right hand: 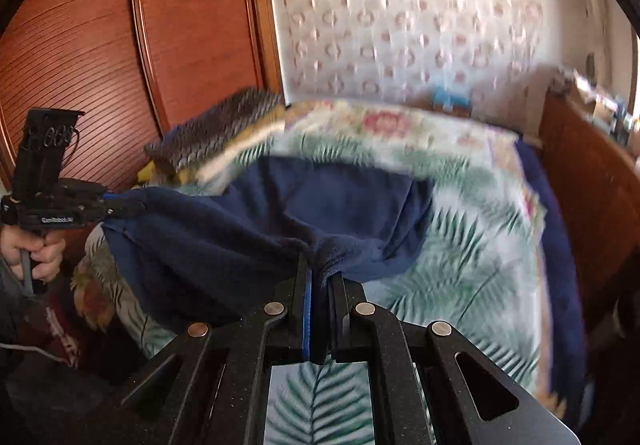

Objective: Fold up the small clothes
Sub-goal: 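Lift the held shirt edge with both tools and fold it over the body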

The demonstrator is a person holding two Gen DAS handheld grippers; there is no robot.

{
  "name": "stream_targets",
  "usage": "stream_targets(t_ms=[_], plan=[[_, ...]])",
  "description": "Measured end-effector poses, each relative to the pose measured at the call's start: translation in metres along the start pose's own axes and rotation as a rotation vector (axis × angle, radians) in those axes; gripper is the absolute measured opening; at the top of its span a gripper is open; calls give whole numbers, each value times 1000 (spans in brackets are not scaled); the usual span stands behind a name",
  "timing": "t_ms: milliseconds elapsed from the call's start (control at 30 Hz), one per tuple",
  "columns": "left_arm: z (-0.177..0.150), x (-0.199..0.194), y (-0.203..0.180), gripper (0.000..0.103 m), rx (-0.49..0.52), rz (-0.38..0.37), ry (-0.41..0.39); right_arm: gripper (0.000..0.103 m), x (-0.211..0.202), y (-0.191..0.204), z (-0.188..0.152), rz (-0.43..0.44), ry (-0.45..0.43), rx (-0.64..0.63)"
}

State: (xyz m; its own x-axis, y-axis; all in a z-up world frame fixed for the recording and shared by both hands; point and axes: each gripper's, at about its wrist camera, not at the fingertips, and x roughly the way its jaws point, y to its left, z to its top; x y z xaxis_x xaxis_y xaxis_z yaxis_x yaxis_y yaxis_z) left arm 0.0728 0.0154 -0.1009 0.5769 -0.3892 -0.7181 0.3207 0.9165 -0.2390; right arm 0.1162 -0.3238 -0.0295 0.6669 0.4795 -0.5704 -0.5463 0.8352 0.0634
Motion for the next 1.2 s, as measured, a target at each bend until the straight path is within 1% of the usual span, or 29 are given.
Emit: stream_targets(t_ms=[67, 133, 200, 300, 400, 600, 800, 867, 1000, 1200], plan=[[-7, 4, -1, 12, -13, -9, 7, 6, 6, -7, -8, 14, 13, 31], [-9, 3, -3, 12, -18, -13, 4, 6, 7, -13, -6, 26, 11, 44], [-9, -2, -9, 13, -13, -5, 6, 6, 12, -6, -4, 26, 14, 40], [-9, -6, -14, 13, 3, 3, 6, 6, 2, 1, -13, 23, 19, 38], [-3, -4, -11, 13, 3, 4, 5, 6, 2, -2, -13, 25, 16, 53], [-2, -5, -10, 13, 16, 20, -5, 6, -4, 1, -21, 27, 9, 56], [3, -6, -7, 13, 6, 10, -17, 6, -3, -2, -19, 37, -4, 66], [9, -6, -5, 13, 5, 6, -26, 6, 0, -5, -14, 42, -12, 64], [33, -1, 9, 13, -18, -4, -57, 6, 12, -11, 7, 38, -32, 56], [73, 21, 35, 13, -58, -10, -74, 6, 49, -25, 38, 23, -43, 52]])
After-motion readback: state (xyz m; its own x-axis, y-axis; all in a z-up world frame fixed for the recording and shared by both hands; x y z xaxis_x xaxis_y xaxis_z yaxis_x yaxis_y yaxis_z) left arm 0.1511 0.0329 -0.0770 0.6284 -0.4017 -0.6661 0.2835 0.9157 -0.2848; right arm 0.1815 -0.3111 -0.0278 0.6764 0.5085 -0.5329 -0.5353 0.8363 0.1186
